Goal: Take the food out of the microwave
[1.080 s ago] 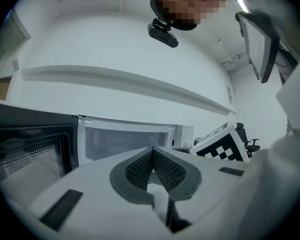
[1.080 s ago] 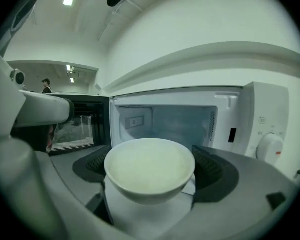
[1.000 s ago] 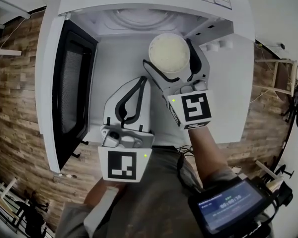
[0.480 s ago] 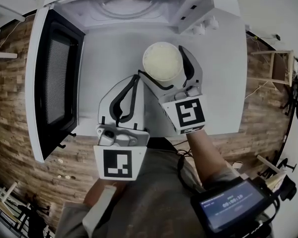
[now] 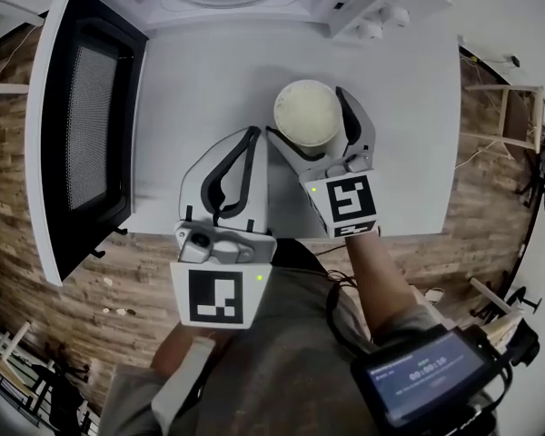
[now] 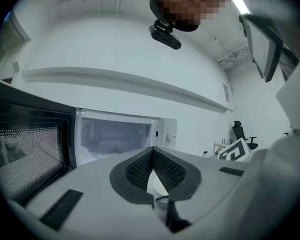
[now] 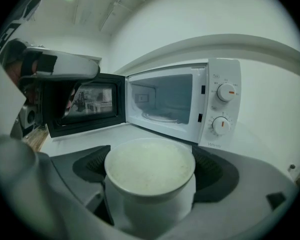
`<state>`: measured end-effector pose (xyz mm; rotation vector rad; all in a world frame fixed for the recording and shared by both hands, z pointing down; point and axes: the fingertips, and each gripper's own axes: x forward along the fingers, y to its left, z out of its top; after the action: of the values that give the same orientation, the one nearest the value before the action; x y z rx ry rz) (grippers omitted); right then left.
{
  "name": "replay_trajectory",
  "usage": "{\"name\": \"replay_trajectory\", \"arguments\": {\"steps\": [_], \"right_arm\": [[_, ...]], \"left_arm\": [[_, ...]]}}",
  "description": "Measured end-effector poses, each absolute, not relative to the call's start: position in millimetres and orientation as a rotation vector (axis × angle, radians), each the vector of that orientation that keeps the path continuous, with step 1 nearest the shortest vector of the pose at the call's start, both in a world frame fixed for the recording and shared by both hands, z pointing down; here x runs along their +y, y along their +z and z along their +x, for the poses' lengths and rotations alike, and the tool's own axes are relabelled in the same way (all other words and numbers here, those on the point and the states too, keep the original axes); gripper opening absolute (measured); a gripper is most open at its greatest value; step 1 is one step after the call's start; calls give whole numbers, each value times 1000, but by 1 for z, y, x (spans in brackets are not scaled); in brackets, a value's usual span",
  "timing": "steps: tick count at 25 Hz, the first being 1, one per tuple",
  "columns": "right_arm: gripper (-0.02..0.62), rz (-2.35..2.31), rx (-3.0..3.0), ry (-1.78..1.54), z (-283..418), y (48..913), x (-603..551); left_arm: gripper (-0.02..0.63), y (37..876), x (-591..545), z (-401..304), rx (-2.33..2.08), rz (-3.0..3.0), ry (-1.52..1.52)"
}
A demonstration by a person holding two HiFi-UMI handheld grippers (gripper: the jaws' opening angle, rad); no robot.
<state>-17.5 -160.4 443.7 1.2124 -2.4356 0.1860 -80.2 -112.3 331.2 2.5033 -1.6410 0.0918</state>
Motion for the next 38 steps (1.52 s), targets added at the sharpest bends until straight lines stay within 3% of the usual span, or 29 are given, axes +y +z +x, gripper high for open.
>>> {"name": "replay_trajectory", "arguments": {"steps": [25,38], "right_arm": [[509,1060,-2398,285,-18,482,-128],[509,1121,-2481,244,0,415,-126]], "left_arm": [[6,322,-102,-87,-1645,2517,92],[6,294,-108,-85,-1676,2550,58]]}}
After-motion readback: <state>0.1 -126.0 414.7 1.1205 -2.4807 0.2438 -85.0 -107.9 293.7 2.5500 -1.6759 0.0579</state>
